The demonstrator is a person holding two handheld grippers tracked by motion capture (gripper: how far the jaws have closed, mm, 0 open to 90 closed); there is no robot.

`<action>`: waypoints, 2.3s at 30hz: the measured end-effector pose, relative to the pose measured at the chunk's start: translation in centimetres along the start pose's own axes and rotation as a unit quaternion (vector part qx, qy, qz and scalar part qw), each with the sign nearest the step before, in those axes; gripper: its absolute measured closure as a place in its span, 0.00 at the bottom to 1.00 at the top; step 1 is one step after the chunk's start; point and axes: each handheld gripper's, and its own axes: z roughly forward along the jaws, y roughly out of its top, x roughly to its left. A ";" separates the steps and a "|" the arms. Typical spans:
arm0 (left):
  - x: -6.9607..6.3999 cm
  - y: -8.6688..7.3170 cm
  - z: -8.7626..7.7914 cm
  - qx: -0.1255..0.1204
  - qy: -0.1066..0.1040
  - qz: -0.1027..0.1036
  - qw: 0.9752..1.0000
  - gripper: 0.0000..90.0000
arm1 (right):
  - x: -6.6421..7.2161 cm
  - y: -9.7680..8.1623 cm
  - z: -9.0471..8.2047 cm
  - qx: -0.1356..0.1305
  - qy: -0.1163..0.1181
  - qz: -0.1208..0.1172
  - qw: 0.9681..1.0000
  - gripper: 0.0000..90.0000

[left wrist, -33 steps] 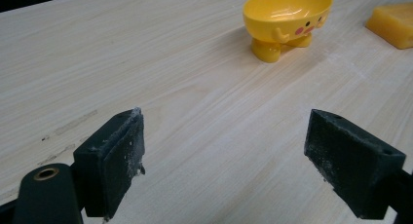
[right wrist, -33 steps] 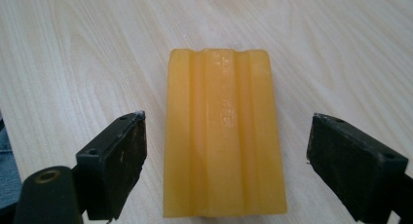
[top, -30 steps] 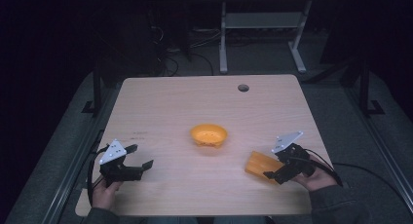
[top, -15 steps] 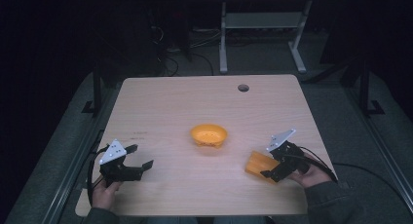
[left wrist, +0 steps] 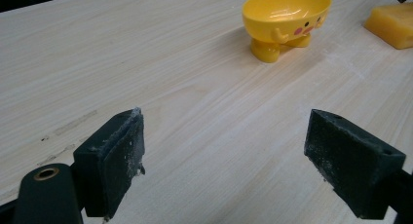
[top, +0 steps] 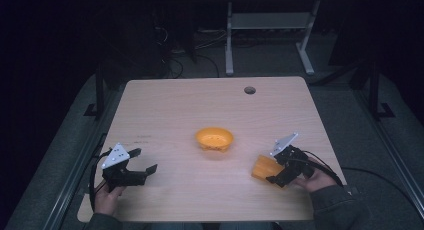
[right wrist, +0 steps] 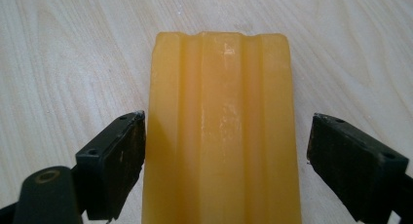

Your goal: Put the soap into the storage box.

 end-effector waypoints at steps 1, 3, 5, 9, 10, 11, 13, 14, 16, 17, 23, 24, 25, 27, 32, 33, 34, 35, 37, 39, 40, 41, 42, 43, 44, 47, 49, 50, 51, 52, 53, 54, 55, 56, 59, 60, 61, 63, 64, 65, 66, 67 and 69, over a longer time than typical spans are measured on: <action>0.0 0.0 0.0 0.000 0.000 0.000 1.000 0.16 | 0.1 0.1 0.1 0.003 0.001 0.001 1.000 0.16; 0.0 0.0 0.0 -0.001 0.000 0.000 1.000 0.16 | 0.1 0.2 0.3 0.008 0.003 -0.001 1.000 0.16; 0.0 0.0 0.0 -0.001 0.000 0.001 1.000 0.16 | 0.0 0.2 0.6 0.014 0.001 -0.007 1.000 0.16; 0.0 0.0 0.0 -0.001 0.000 0.000 1.000 0.16 | 0.0 0.3 0.9 0.022 0.003 -0.006 1.000 0.16; 0.0 0.0 0.0 -0.001 0.000 0.000 1.000 0.16 | 0.0 0.3 1.0 0.022 0.003 -0.007 1.000 0.16; 0.0 0.0 0.0 -0.002 0.000 -0.001 1.000 0.16 | 0.0 0.3 1.0 0.023 0.002 -0.005 1.000 0.16; 0.0 0.0 0.0 -0.002 0.000 0.000 1.000 0.16 | -0.1 0.4 1.1 0.025 0.004 -0.005 1.000 0.15; 0.0 0.0 0.0 -0.002 0.000 0.000 1.000 0.16 | -0.1 0.4 1.2 0.026 0.005 -0.005 1.000 0.15; 0.0 0.0 0.0 -0.001 0.000 0.000 1.000 0.16 | 0.0 0.4 1.2 0.026 0.004 -0.007 1.000 0.15; 0.0 0.0 0.0 -0.001 0.000 0.001 1.000 0.16 | 0.0 0.5 1.3 0.027 0.006 -0.004 1.000 0.15; 0.0 0.0 0.0 -0.001 0.000 0.000 1.000 0.16 | 0.1 0.7 1.6 0.033 0.003 -0.011 0.999 0.16; 0.0 0.0 0.0 -0.001 0.000 0.000 1.000 0.16 | 0.1 0.7 1.6 0.033 0.003 -0.011 0.999 0.16; 0.0 0.0 0.0 -0.002 0.000 0.001 1.000 0.16 | 0.1 0.7 1.8 0.036 0.002 -0.013 0.999 0.16; 0.0 0.0 0.0 -0.001 -0.001 0.001 1.000 0.16 | 0.1 0.8 1.9 0.038 0.001 -0.015 0.999 0.16; 0.0 0.0 0.0 -0.001 -0.001 0.001 1.000 0.16 | 0.2 0.8 1.9 0.040 0.001 -0.017 0.999 0.17; 0.0 0.0 0.0 -0.002 -0.001 0.001 1.000 0.16 | 0.2 0.8 1.9 0.040 0.002 -0.016 0.999 0.18; 0.0 0.0 0.0 -0.002 -0.001 0.001 1.000 0.16 | 0.2 0.8 1.9 0.040 0.002 -0.016 0.999 0.18; 0.0 0.0 0.0 -0.001 -0.001 0.001 1.000 0.16 | 0.2 0.9 1.9 0.041 0.003 -0.018 0.999 0.18; 0.0 0.0 0.0 -0.002 -0.001 0.001 1.000 0.16 | 0.3 0.9 2.0 0.042 0.002 -0.019 0.999 0.19; 0.0 0.0 0.0 -0.001 -0.001 0.001 1.000 0.16 | 0.3 0.9 2.1 0.044 0.005 -0.021 0.999 0.20; 0.0 0.0 0.0 -0.001 -0.001 0.001 1.000 0.16 | 0.3 0.9 2.1 0.044 0.005 -0.021 0.999 0.20; 0.0 0.0 0.0 -0.002 -0.001 0.001 1.000 0.16 | 0.3 0.9 2.1 0.045 0.006 -0.022 0.999 0.21; 0.0 0.0 0.0 -0.002 -0.001 0.001 1.000 0.16 | 0.3 0.9 2.1 0.045 0.006 -0.022 0.999 0.21; 0.0 0.0 0.0 -0.001 -0.001 0.000 1.000 0.16 | 0.3 0.9 2.1 0.047 0.004 -0.023 0.999 0.21; 0.0 0.0 0.0 -0.001 -0.001 0.000 1.000 0.16 | 0.3 0.9 2.2 0.047 0.004 -0.024 0.999 0.21; 0.0 0.0 0.0 -0.001 -0.002 0.002 1.000 0.16 | 0.3 1.0 2.2 0.049 0.002 -0.026 0.998 0.21; 0.0 0.0 0.0 0.000 -0.001 0.002 1.000 0.16 | 0.3 1.0 2.2 0.050 0.002 -0.025 0.998 0.21; 0.0 0.0 0.0 0.000 -0.001 0.002 1.000 0.16 | 0.3 1.0 2.2 0.050 0.002 -0.026 0.998 0.21; 0.0 0.0 0.0 0.000 -0.001 0.001 1.000 0.16 | 0.4 1.0 2.2 0.052 0.002 -0.026 0.998 0.21; 0.0 0.0 0.0 0.000 -0.001 0.001 1.000 0.16 | 0.4 1.0 2.2 0.052 0.002 -0.026 0.998 0.21; 0.0 0.0 0.0 0.000 -0.001 0.001 1.000 0.16 | 0.4 1.0 2.2 0.052 0.002 -0.026 0.998 0.21; -0.1 0.0 0.0 0.000 -0.001 0.001 1.000 0.16 | 0.4 1.0 2.2 0.052 0.002 -0.026 0.998 0.22; -0.1 0.0 0.0 0.000 -0.001 0.001 1.000 0.16 | 0.3 1.0 2.2 0.053 0.002 -0.023 0.998 0.22; -0.1 0.0 0.0 0.000 -0.001 0.002 1.000 0.16 | 0.3 1.0 2.2 0.053 0.003 -0.024 0.998 0.22; -0.1 0.0 0.0 -0.001 -0.001 0.002 1.000 0.16 | 0.4 1.1 2.1 0.054 0.003 -0.031 0.998 0.23; -0.1 0.0 0.0 -0.001 -0.001 0.002 1.000 0.16 | 0.4 1.1 2.1 0.055 0.003 -0.031 0.998 0.23; -0.1 0.0 0.0 -0.003 0.000 -0.002 1.000 0.16 | 0.4 1.1 2.1 0.054 0.002 -0.033 0.998 0.23; 0.0 0.0 0.0 -0.003 0.001 -0.004 1.000 0.16 | 0.4 1.1 2.1 0.054 0.003 -0.032 0.998 0.23; 0.0 0.0 0.0 -0.003 0.001 -0.004 1.000 0.16 | 0.4 1.1 2.1 0.054 0.003 -0.032 0.998 0.23; 0.0 0.0 0.0 -0.004 0.001 -0.004 1.000 0.16 | 0.4 1.2 1.9 0.053 0.005 -0.033 0.998 0.23; 0.0 0.0 0.0 -0.004 0.001 -0.004 1.000 0.16 | 0.4 1.2 1.9 0.053 0.005 -0.033 0.998 0.23; 0.0 0.0 0.0 -0.002 0.001 -0.002 1.000 0.16 | 0.4 1.4 1.8 0.051 0.003 -0.036 0.998 0.23; 0.0 0.0 0.0 -0.002 0.001 -0.002 1.000 0.16 | 0.4 1.6 1.6 0.049 0.005 -0.032 0.998 0.23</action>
